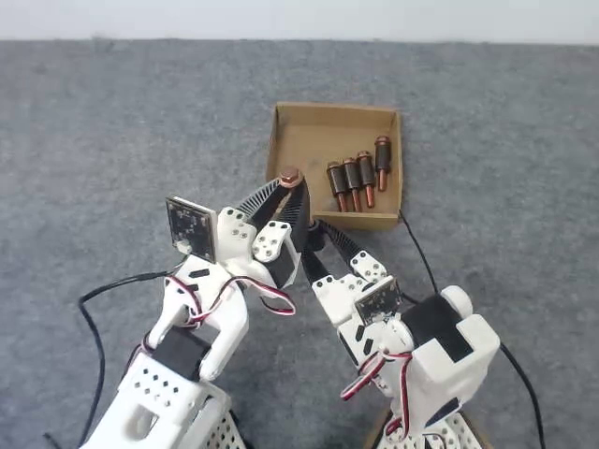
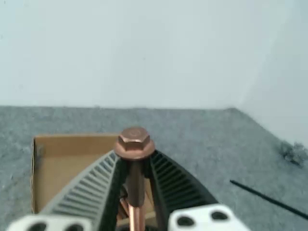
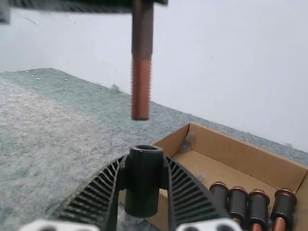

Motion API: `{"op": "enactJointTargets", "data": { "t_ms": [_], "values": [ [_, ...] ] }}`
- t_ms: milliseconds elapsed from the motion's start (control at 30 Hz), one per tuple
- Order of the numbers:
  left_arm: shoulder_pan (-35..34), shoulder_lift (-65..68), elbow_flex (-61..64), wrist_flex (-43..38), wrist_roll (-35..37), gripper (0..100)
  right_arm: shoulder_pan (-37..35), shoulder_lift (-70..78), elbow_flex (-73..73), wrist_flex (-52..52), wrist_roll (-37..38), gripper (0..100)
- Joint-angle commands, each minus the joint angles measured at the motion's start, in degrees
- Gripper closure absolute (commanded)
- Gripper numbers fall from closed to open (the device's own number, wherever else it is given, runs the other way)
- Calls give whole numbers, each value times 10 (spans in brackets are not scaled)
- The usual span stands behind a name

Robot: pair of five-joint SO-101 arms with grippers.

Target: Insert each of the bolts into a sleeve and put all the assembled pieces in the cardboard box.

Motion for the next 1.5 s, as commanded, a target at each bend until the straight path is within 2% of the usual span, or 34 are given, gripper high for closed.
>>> {"op": "enactJointTargets", "data": {
  "t_ms": [0,267,1300,1467],
  "values": [
    [0,10,-13,-29,5,988,4,-12,15,-17,6,991],
    [-16,174,-57,-101,5,988,6,-12,15,-17,6,991],
    [-13,149,91,-99,4,988,27,-13,15,-25,6,991],
    [19,150,122,-99,3,988,27,-13,15,-25,7,991]
  ]
}}
